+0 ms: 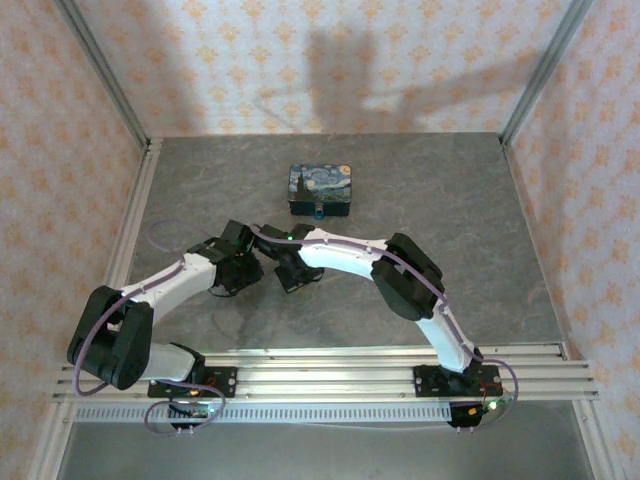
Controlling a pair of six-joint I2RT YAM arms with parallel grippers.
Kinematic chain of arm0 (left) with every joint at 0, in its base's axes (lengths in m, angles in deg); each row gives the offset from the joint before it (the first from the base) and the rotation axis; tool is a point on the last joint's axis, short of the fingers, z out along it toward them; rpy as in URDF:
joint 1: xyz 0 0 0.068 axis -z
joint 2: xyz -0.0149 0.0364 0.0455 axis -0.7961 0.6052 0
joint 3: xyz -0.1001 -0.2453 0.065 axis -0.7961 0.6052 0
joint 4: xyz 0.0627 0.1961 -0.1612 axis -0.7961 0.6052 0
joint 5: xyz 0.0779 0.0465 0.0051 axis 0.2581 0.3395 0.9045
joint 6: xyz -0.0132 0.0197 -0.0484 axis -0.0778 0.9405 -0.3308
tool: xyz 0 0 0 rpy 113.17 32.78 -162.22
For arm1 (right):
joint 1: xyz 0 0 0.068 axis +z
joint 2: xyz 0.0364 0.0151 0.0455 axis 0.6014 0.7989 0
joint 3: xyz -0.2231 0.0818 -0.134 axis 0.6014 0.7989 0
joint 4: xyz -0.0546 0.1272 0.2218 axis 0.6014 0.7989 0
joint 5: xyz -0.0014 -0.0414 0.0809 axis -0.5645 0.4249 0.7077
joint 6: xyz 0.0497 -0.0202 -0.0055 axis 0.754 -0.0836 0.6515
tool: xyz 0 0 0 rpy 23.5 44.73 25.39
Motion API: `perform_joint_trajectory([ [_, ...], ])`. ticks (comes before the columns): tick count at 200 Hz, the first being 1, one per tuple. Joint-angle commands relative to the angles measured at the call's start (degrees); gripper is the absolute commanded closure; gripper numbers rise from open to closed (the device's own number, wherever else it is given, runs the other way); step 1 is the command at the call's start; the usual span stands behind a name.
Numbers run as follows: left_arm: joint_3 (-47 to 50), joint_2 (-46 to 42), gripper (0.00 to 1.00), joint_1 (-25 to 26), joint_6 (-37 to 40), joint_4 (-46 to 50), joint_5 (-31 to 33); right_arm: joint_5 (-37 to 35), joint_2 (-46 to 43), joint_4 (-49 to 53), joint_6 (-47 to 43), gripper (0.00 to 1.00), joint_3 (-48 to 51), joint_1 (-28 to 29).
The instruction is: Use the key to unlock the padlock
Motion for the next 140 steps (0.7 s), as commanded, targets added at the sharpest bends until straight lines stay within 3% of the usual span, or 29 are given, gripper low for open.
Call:
perform_joint_trajectory([
  [1, 1.0, -1.4, 0.86, -0.5, 1.0, 1.2, 2.3, -3.3, 0.7, 3.7, -1.5, 1.0, 0.2, -0.1],
  [83, 3.3, -4.7, 0.86, -2.0, 0.8, -2.8, -0.5, -4.5, -5.6, -3.2, -1.4, 1.0, 4.3, -1.5],
  [140, 7.5, -6.8, 0.8, -4.3, -0.8, -11.8, -8.0, -1.4, -10.0, -8.8, -1.7, 1.0, 9.2, -2.7],
])
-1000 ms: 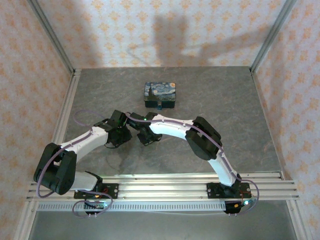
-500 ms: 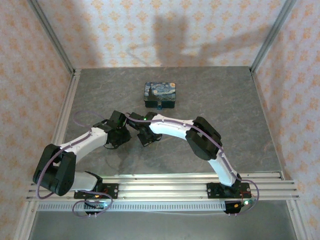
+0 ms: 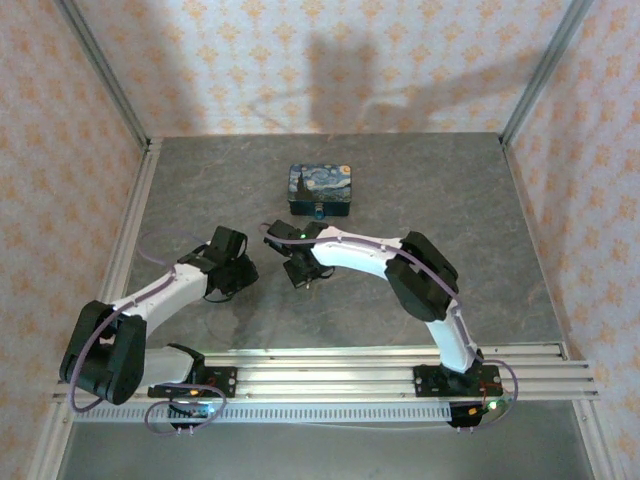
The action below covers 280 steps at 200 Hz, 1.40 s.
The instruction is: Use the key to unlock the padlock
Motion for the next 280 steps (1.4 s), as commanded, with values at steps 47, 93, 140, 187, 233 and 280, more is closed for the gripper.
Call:
perform_joint_trajectory([
  [47, 0.4, -4.4, 0.76, -1.3, 1.2, -6.6, -7.0, 7.7, -9.2, -10.0, -1.1, 1.0, 7.1, -3.6],
  [93, 0.9, -7.9, 0.71, -1.3, 1.2, -10.6, -9.8, 10.9, -12.7, -12.8, -3.5, 1.0, 8.5, -4.4],
  [140, 1.5, -7.0, 0.58, -1.3, -8.3, -21.6, -14.9, 11.0, -16.8, -18.5, -2.4, 1.0, 11.3, -4.5],
  [187, 0.9, -1.7, 0.59, -0.7, -13.2, -29.1, -19.1, 11.9, -18.8, -22.6, -1.1, 1.0, 13.6, -4.5],
  [233, -0.4, 0.1, 0.66, 0.8, -14.2, -30.9, -19.7, 13.2, -19.6, -25.1, -0.4, 1.0, 15.2, -4.6],
  [280, -0.6, 2.6, 0.69, 1.1, -17.0, -34.7, -21.1, 13.2, -20.4, -27.6, 0.4, 1.0, 16.6, -4.6],
])
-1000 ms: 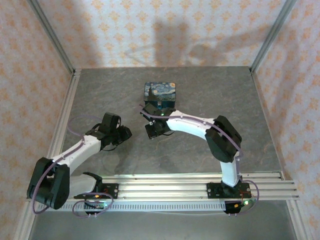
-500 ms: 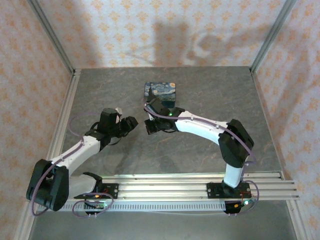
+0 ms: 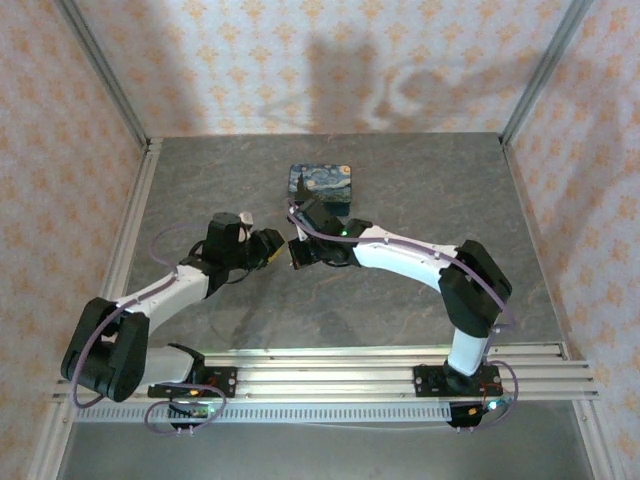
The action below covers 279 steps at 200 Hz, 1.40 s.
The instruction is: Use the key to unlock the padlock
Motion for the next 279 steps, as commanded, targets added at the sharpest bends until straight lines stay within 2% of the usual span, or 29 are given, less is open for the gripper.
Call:
perform_joint_trajectory([
  [1, -1.7, 1.1, 0.69, 0.6, -2.2, -4.1, -1.8, 0.2, -2.8, -3.0, 1.2, 1.0, 1.2, 0.0],
  [67, -2.3, 3.5, 0.71, 1.7, -2.9, -5.3, -2.7, 0.5, -3.0, -5.1, 1.7, 1.0, 1.9, 0.1],
  [94, -2.4, 3.9, 0.79, 1.8, -2.7, -5.5, -2.8, 0.5, -3.0, -5.6, 1.9, 1.0, 2.1, 0.1],
  [122, -3.1, 3.6, 1.0, 1.9, -0.8, -4.0, -2.5, 0.3, -3.2, -6.2, 2.2, 1.0, 2.6, 0.1],
  [163, -6.7, 1.9, 1.0, 1.9, 7.2, 2.3, -1.6, -1.5, -4.7, -6.8, 2.2, 1.0, 3.0, 0.1],
  [170, -7.4, 1.2, 1.0, 1.9, 9.3, 3.1, -1.5, -2.3, -5.5, -7.0, 2.3, 0.91, 3.2, 0.0],
  [188, -9.3, -0.9, 1.0, 1.9, 16.4, 6.0, -0.3, -3.4, -9.0, -8.7, 1.6, 0.6, 5.1, -0.2],
  [200, -10.5, -2.3, 1.0, 1.9, 22.1, 7.3, 0.0, -2.0, -12.0, -10.0, 0.7, 0.5, 6.8, -0.7],
  [214, -12.2, -3.6, 1.0, 1.9, 28.6, 8.3, -0.2, 2.4, -16.8, -11.9, 0.4, 0.44, 9.3, -2.6],
  [227, -14.4, -4.2, 1.0, 1.8, 34.8, 9.4, -1.9, 9.7, -20.9, -14.5, 1.5, 0.41, 12.1, -5.8],
  [254, -23.0, -3.0, 1.0, 1.7, 47.8, 15.7, -10.2, 23.8, -27.0, -20.4, 6.5, 0.41, 16.5, -13.2],
  [279, -33.5, 1.3, 1.0, 1.7, 55.0, 25.1, -19.2, 28.1, -30.9, -24.8, 7.1, 0.42, 18.8, -15.2],
])
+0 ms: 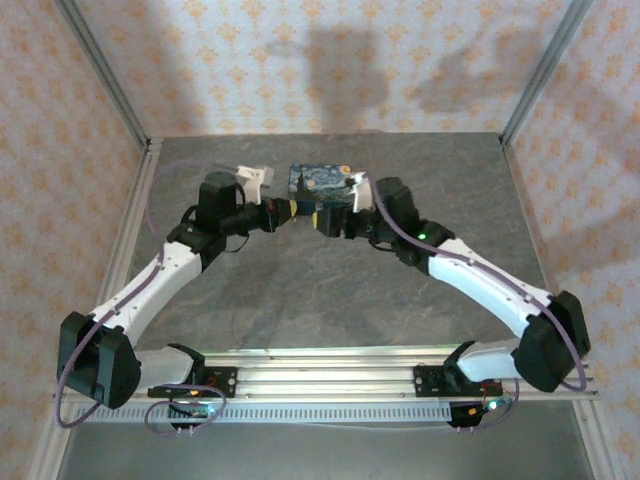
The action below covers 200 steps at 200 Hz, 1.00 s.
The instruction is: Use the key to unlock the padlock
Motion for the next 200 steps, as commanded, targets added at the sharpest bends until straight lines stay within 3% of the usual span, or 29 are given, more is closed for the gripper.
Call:
perform_joint_trajectory([
  [1, -8.9, 3.1, 1.0, 0.2, 13.3, 9.8, -10.9, 10.4, -3.1, -7.4, 2.1, 0.42, 2.3, -0.5],
  [28, -14.9, 5.6, 1.0, 0.2, 15.8, 11.9, -19.2, 13.0, -4.4, -12.3, 4.0, 0.46, 3.1, -1.3],
  [74, -21.0, 7.4, 1.0, 0.3, 20.2, 17.5, -26.6, 17.3, -4.8, -22.9, 10.3, 0.54, 4.6, -3.2],
  [107, -22.8, 8.4, 1.0, 0.3, 20.8, 19.9, -28.1, 19.8, -4.3, -22.2, 9.8, 0.59, 3.3, -3.2],
  [200, -24.5, 9.1, 1.0, 0.5, 16.9, 18.6, -29.0, 23.7, -1.3, -22.0, 8.6, 0.62, 1.7, -2.2],
])
